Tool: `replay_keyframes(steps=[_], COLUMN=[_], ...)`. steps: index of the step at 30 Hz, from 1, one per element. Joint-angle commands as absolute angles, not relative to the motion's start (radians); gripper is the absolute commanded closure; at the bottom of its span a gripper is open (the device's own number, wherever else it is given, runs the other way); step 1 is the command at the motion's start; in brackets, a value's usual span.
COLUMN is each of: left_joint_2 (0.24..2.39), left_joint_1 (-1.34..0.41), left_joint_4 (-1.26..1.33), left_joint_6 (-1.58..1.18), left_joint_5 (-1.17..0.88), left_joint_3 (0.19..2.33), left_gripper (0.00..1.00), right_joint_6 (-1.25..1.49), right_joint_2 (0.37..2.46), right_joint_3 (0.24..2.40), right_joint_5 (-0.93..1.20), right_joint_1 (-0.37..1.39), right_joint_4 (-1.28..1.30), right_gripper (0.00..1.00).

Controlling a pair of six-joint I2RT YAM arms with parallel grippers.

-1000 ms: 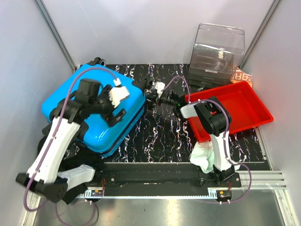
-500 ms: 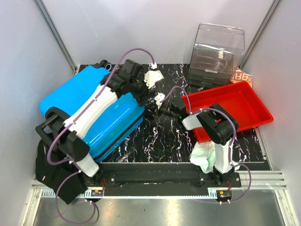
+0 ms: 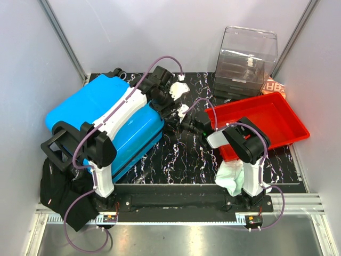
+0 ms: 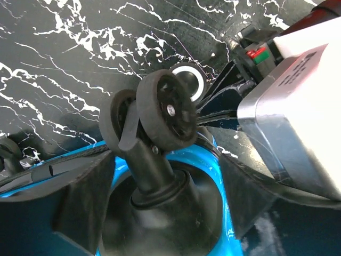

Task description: Open, take out, and arrange the luggage

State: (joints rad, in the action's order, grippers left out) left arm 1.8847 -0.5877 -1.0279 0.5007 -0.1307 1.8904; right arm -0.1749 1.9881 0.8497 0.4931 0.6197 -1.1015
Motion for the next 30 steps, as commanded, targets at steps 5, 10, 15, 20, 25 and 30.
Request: replay_keyframes(steps=[5,10,15,20,25,30], left_joint_2=[2.011,1.994,1.928,1.875,1.796,1.666], left_joint_1=[-0.572,-0.571,-0.572,-0.603,-0.69,-0.71], left_joint_4=[-0.95,-0.971,-0.963,-0.913,-0.92,-0.963], left_joint_6=[0.471,0.498,0.526,0.512,0.58,0.649], left_joint_5=[-0.141,-0.225,-0.308,-0.411,-0.526,-0.598], left_joint_3=[1.965,1.93,1.859,1.835,1.749,1.618], left_gripper=[0.39,0.83,1.0,1.0,1.0,1.0], right_joint_6=[-0.146,-0.114,-0.058,-0.051,-0.034,0.052], right_joint_2=[1.957,1.971,1.976,1.953,1.91,1.879], right_joint_3=[0.845,0.851,0.83,0.798,0.723,0.631], right_joint_5=[0.492,0.488,0.492,0.48,0.468,0.499], right_joint_1=[0.63,0.621,0.597,0.589,0.578,0.58], right_joint_4=[-1.308,-1.327,-1.388,-1.37,-1.39,-1.452], right_gripper=[1.0,1.0,1.0,1.0,1.0,1.0])
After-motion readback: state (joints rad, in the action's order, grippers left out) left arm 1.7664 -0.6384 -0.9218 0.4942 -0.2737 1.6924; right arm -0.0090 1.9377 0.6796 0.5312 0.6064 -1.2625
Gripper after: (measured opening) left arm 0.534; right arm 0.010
